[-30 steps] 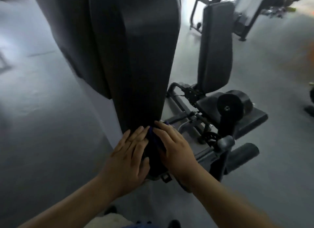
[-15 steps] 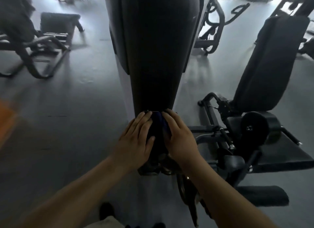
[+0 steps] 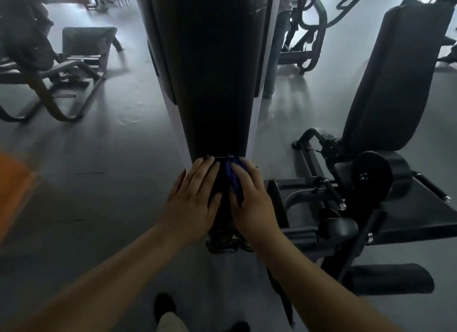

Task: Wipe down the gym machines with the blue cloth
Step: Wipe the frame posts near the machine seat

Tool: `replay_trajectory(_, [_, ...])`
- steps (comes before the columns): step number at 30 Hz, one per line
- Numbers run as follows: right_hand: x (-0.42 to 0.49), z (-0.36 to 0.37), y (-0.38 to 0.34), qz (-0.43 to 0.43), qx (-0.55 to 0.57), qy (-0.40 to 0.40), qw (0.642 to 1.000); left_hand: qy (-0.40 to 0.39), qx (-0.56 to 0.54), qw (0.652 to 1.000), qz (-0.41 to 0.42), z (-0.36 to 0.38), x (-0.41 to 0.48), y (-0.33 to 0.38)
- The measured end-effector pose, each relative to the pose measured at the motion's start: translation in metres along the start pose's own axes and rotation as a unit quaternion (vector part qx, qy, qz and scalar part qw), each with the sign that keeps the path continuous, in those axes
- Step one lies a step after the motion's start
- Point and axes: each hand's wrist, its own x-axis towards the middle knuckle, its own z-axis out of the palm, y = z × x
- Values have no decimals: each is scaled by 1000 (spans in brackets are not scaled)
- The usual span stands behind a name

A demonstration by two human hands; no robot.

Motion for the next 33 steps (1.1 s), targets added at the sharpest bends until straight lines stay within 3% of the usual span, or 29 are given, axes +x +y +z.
replay_trajectory(5, [-16, 8, 6, -62, -31, -22, 997, -16, -13, 1000, -6, -1, 0, 1])
replay_trajectory(10, [15, -2, 4, -11, 31, -18, 999, -21, 6, 1000, -14, -4, 1, 1])
replay_trajectory(17, [-45, -4, 6, -45, 43, -32, 998, -32, 2, 999, -10, -5, -1, 1])
replay_trajectory(21, [5, -16, 4, 71, 97, 62, 991, -16, 3, 1000, -20, -5, 2, 5])
replay_trajectory(26, [-4, -2, 7, 192, 266, 32, 944, -19, 7, 1000, -24, -6, 2, 6])
replay_trajectory(30, [-23, 8, 26, 189, 178, -3, 966, -14, 7, 1000, -24, -3, 2, 6])
replay_trajectory(33, [-12, -2, 27, 110, 58, 0, 992, -12, -1, 1000, -26, -3, 2, 6])
